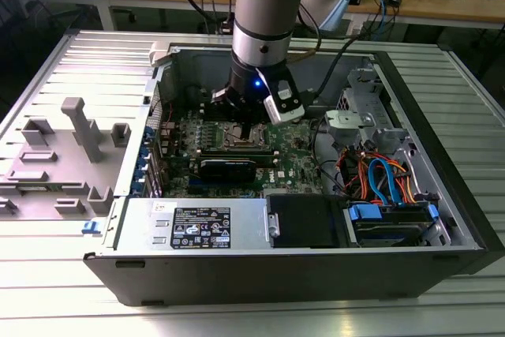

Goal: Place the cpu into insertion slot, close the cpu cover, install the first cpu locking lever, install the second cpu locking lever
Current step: 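Install the second cpu locking lever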

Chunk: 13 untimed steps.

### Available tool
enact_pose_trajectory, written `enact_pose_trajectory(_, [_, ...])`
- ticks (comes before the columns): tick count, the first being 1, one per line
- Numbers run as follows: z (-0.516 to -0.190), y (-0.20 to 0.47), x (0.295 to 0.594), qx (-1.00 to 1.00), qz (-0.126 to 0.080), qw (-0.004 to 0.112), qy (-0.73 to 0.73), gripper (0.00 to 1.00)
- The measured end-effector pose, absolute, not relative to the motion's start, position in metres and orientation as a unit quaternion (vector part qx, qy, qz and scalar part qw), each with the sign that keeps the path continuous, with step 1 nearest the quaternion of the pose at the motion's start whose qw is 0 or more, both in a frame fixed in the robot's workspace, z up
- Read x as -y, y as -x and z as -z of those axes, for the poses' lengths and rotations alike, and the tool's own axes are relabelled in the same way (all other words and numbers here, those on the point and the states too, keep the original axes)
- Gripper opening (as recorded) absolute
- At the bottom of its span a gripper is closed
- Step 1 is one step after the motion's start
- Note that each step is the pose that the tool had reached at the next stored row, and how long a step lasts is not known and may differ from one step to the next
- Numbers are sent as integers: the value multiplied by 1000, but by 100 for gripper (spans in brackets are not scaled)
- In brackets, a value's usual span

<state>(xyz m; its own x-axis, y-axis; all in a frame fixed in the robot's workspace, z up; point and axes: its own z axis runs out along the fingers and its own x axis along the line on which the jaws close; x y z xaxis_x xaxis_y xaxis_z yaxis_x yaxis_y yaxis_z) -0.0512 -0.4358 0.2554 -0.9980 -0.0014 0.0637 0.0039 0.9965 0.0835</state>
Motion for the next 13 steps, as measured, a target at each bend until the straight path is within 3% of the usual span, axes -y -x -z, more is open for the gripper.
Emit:
enact_pose_trajectory(8, [-250,58,436,998,42,53,-4,11])
enact_pose_trajectory(13, [-242,61,436,998,42,54,-6,11])
